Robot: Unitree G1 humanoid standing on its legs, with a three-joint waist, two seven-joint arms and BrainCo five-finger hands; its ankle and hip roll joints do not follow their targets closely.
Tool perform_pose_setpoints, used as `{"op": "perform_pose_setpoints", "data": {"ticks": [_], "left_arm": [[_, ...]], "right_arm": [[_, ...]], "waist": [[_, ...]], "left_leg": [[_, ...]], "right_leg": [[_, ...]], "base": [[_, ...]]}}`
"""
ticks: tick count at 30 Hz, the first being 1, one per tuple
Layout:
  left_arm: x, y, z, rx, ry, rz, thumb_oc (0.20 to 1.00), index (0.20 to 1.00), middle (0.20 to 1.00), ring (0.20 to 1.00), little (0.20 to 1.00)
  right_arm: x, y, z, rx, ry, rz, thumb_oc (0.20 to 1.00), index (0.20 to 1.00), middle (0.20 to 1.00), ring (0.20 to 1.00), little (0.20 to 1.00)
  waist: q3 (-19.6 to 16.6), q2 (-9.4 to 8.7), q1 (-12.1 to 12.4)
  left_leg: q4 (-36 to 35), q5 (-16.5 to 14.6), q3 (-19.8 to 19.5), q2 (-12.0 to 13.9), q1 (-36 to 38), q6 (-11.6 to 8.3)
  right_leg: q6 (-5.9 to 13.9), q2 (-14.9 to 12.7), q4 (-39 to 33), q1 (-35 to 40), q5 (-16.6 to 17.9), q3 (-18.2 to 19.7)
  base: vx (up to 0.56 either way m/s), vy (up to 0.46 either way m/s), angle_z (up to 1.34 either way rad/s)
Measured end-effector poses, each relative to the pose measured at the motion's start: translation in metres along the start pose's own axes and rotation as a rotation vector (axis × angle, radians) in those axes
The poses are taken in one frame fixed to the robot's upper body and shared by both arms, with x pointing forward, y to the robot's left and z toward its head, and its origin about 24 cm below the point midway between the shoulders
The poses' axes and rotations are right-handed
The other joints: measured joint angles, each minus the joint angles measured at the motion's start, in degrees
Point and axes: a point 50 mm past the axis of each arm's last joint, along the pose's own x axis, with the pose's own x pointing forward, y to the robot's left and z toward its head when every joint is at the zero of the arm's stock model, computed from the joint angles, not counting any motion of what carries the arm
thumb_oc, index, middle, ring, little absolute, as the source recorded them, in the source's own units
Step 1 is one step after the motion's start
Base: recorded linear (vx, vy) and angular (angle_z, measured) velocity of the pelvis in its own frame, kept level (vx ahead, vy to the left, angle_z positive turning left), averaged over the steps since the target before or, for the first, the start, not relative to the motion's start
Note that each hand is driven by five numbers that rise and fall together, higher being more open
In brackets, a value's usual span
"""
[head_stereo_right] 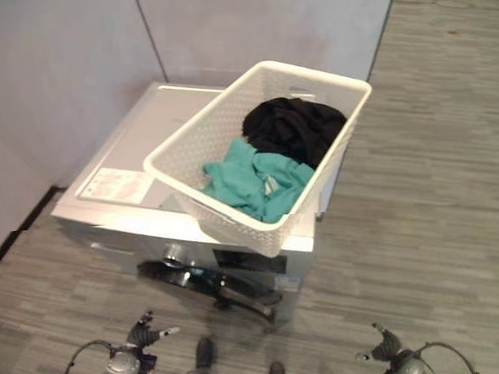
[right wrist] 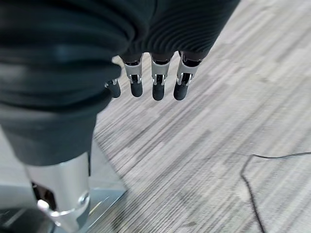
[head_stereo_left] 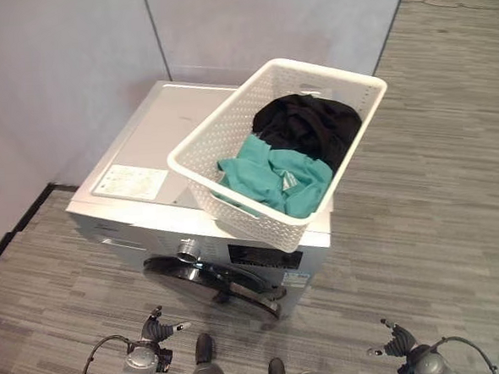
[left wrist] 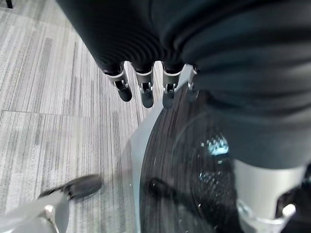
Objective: Grab the laundry basket,head to the washer,open it,put in the laundry and shut it.
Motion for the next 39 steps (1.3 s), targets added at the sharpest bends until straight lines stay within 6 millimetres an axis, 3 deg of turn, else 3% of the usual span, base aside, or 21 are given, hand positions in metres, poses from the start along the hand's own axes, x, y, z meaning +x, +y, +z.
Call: {"op": "perform_pose_setpoints", "data": {"ticks": [4,6,8,9,12,13,14,15,16,17,19,20,21,22,23,25,29,33,39], "left_arm": [[0.001,-0.004,0.001,-0.026,0.009,-0.004,1.000,1.000,1.000,1.000,1.000],[0.003,-0.015,0.007,-0.029,0.014,-0.031,1.000,1.000,1.000,1.000,1.000],[0.001,-0.022,0.005,-0.017,0.013,-0.054,1.000,1.000,1.000,1.000,1.000],[0.001,-0.021,0.002,-0.006,0.021,-0.051,1.000,1.000,1.000,1.000,1.000],[0.005,-0.007,0.010,0.006,0.001,-0.019,1.000,1.000,1.000,1.000,1.000],[0.006,-0.002,0.014,0.010,-0.013,-0.006,1.000,1.000,1.000,1.000,1.000],[0.007,0.006,0.019,0.012,-0.034,0.011,1.000,1.000,1.000,1.000,1.000],[0.007,0.012,0.021,0.018,-0.046,0.024,1.000,1.000,1.000,1.000,1.000],[0.007,0.013,0.021,0.020,-0.049,0.027,1.000,1.000,1.000,1.000,1.000],[0.008,0.014,0.022,-0.001,-0.051,0.035,1.000,1.000,1.000,1.000,1.000],[0.005,0.019,0.011,-0.013,-0.017,0.050,1.000,1.000,1.000,1.000,1.000],[0.003,0.020,0.003,-0.017,0.003,0.056,1.000,1.000,1.000,1.000,1.000],[0.002,0.020,-0.001,-0.018,0.014,0.054,1.000,1.000,1.000,1.000,1.000],[0.001,0.016,-0.003,-0.014,0.021,0.044,1.000,1.000,1.000,1.000,1.000],[0.001,0.014,-0.004,-0.007,0.024,0.034,1.000,1.000,1.000,1.000,1.000],[-0.003,0.012,-0.019,0.018,0.079,0.027,1.000,1.000,1.000,1.000,1.000],[-0.008,0.007,-0.032,0.001,0.112,0.022,1.000,1.000,1.000,1.000,1.000],[-0.011,0.002,-0.039,-0.003,0.132,0.008,1.000,1.000,1.000,1.000,1.000],[-0.022,0.005,-0.068,0.007,0.238,0.025,1.000,1.000,1.000,1.000,1.000]], "right_arm": [[-0.004,-0.007,-0.014,0.004,0.040,-0.023,1.000,1.000,1.000,1.000,1.000],[-0.007,-0.011,-0.026,0.022,0.090,-0.053,1.000,1.000,1.000,1.000,1.000],[-0.008,-0.017,-0.030,0.010,0.096,-0.066,1.000,1.000,1.000,1.000,1.000],[-0.007,-0.016,-0.027,0.009,0.089,-0.063,1.000,1.000,1.000,1.000,1.000],[0.002,-0.010,0.001,0.002,0.008,-0.046,1.000,1.000,1.000,1.000,1.000],[0.006,-0.011,0.016,-0.017,-0.040,-0.041,1.000,1.000,1.000,1.000,1.000],[0.007,-0.008,0.028,-0.038,-0.079,-0.034,1.000,1.000,1.000,1.000,1.000],[0.009,-0.005,0.039,-0.050,-0.121,-0.026,1.000,1.000,1.000,1.000,1.000],[0.009,-0.002,0.041,-0.049,-0.128,-0.020,1.000,1.000,1.000,1.000,1.000],[0.009,-0.001,0.041,-0.050,-0.123,-0.015,1.000,1.000,1.000,1.000,1.000],[0.010,-0.001,0.040,-0.057,-0.117,-0.011,1.000,1.000,1.000,1.000,1.000],[0.009,-0.001,0.035,-0.061,-0.098,-0.008,1.000,1.000,1.000,1.000,1.000],[0.008,0.000,0.031,-0.065,-0.087,-0.008,1.000,1.000,1.000,1.000,1.000],[0.007,-0.001,0.028,-0.071,-0.078,-0.007,1.000,1.000,1.000,1.000,1.000],[0.007,-0.001,0.025,-0.074,-0.072,-0.006,1.000,1.000,1.000,1.000,1.000],[0.005,0.001,0.020,-0.094,-0.065,-0.001,1.000,1.000,1.000,1.000,1.000],[0.000,-0.012,0.008,-0.123,-0.053,-0.031,1.000,1.000,1.000,1.000,1.000],[-0.016,-0.044,-0.012,-0.178,-0.051,-0.129,1.000,1.000,1.000,1.000,1.000],[-0.054,-0.092,-0.050,-0.225,-0.006,-0.333,1.000,1.000,1.000,1.000,1.000]], "waist": [[-0.93,1.21,-0.54],[-1.88,2.01,-0.73],[-2.81,3.68,-0.73],[-3.64,4.24,-0.68],[-3.31,2.04,-0.31],[-2.95,1.46,0.55],[-2.65,0.89,2.07],[-2.37,0.43,2.96],[-2.52,0.15,3.34],[-2.43,0.28,3.02],[-2.31,-0.13,3.18],[-2.57,-0.76,3.21],[-3.01,-1.53,2.89],[-3.24,-1.96,2.70],[-3.15,-1.82,2.63],[-2.97,-1.50,2.70],[-3.33,-0.22,2.75],[-4.12,1.13,2.17],[-4.29,0.87,-0.57]], "left_leg": [[3.74,-0.08,4.40,-0.37,0.08,0.47],[4.78,-0.67,4.64,-4.23,0.73,1.62],[3.64,-0.90,6.02,-5.14,2.54,1.98],[1.04,-1.98,8.13,-6.89,4.60,5.46],[0.72,-3.23,11.85,-10.68,4.81,8.25],[0.31,-3.05,14.08,-10.77,4.80,8.96],[0.07,-3.34,17.31,-10.73,4.74,10.07],[1.12,-4.31,19.22,-10.63,4.12,11.50],[1.01,-4.63,20.11,-10.69,4.17,11.96],[0.40,-4.92,20.16,-10.71,5.05,12.48],[-0.64,-4.88,21.54,-10.39,7.23,12.45],[-0.72,-4.97,21.84,-11.08,8.00,12.14],[-0.70,-5.12,21.63,-11.64,8.02,11.90],[-0.87,-4.91,21.30,-11.83,7.97,11.62],[-0.94,-4.55,20.86,-11.70,7.95,11.15],[-0.86,-3.90,19.92,-10.89,8.07,10.26],[-0.72,-3.48,19.26,-10.26,7.98,9.64],[0.04,-3.01,16.89,-9.85,6.91,8.92],[-0.08,-2.58,15.41,-9.36,6.94,8.22]], "right_leg": [[0.44,-0.74,-1.46,1.74,-0.02,0.46],[2.26,-3.51,-1.32,2.10,-0.53,0.41],[3.74,-4.75,0.00,1.83,-1.52,0.99],[5.69,-6.85,3.39,0.06,-3.18,2.50],[7.17,-11.27,8.95,-4.70,-4.10,2.62],[7.16,-12.35,9.56,-6.32,-3.70,1.10],[5.56,-14.88,9.19,-7.63,-3.21,-6.88],[6.90,-17.66,9.40,-7.82,-2.79,-15.21],[7.75,-19.48,10.17,-7.58,-2.25,-20.39],[10.09,-18.53,11.76,-7.13,-2.95,-19.18],[11.86,-13.65,15.17,-6.83,-5.61,-13.16],[11.66,-11.42,14.83,-6.10,-6.13,-11.91],[9.85,-10.26,13.27,-5.43,-7.43,-11.77],[8.34,-8.70,9.89,-4.23,-7.79,-9.21],[7.21,-8.09,7.35,-2.75,-6.63,-8.29],[4.64,-6.64,3.65,-0.63,-4.00,-8.90],[4.49,-5.63,2.77,0.21,-3.85,-9.24],[4.50,-4.99,2.75,0.37,-4.09,-10.77],[4.32,-4.46,3.15,1.15,-4.86,-12.17]], "base": [[0.22,0.376,-0.09],[0.18,0.373,0.09],[0.10,0.313,-0.15],[0.03,0.277,-0.43],[-0.06,0.216,-0.49],[-0.08,0.212,-0.92],[-0.04,0.263,-1.14],[0.01,0.263,-1.04],[0.06,0.261,-0.71],[0.05,0.172,-0.41],[0.05,0.086,-0.35],[0.05,0.053,-0.22],[0.03,0.021,-0.03],[-0.01,-0.035,0.14],[-0.02,-0.037,0.12],[-0.01,-0.062,0.09],[0.01,-0.076,0.11],[0.02,-0.040,0.21],[0.01,-0.011,0.11]]}}
